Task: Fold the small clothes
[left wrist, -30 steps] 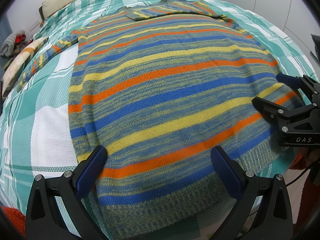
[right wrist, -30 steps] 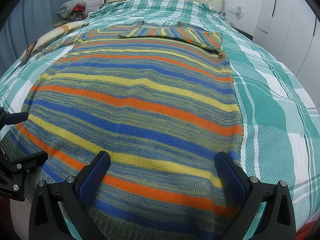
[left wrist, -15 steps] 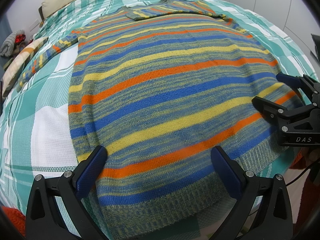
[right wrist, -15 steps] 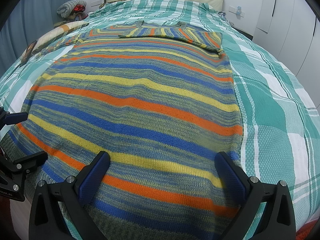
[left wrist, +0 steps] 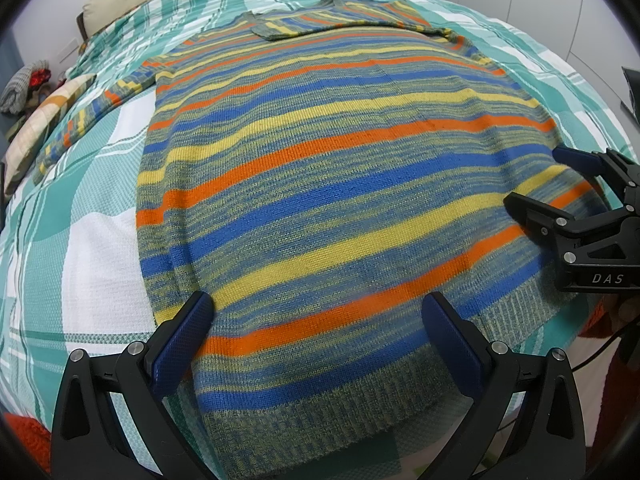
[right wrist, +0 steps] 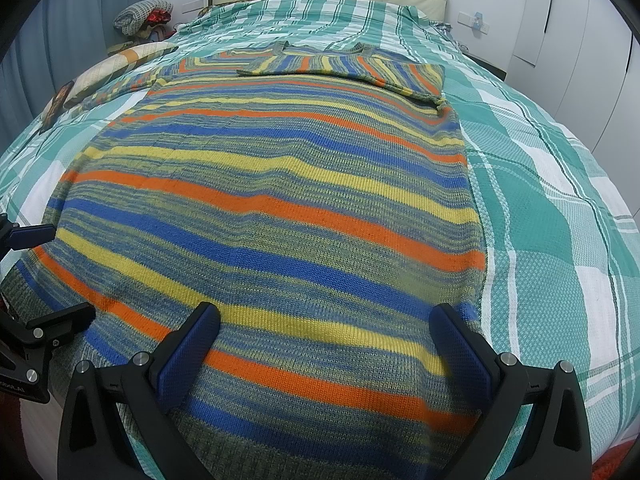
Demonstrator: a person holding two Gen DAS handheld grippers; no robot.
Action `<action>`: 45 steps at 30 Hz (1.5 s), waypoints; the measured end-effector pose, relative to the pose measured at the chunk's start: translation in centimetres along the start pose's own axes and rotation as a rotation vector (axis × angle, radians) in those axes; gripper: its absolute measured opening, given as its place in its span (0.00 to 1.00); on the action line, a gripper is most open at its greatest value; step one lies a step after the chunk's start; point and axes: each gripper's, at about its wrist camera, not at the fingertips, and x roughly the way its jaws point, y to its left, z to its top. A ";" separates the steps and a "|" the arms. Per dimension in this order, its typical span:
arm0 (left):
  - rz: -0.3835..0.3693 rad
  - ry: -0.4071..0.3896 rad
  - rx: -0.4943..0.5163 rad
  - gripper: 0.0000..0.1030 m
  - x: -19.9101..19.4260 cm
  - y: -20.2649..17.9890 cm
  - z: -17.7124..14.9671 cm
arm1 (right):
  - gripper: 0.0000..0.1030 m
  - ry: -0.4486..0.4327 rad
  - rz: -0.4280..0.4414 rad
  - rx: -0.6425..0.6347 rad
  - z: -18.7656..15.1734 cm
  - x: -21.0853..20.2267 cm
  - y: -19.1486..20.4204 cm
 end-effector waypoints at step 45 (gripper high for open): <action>-0.108 -0.103 -0.970 0.97 3.9 41.9 7.8 | 1.00 0.004 -0.010 -0.011 -0.5 -0.5 -0.1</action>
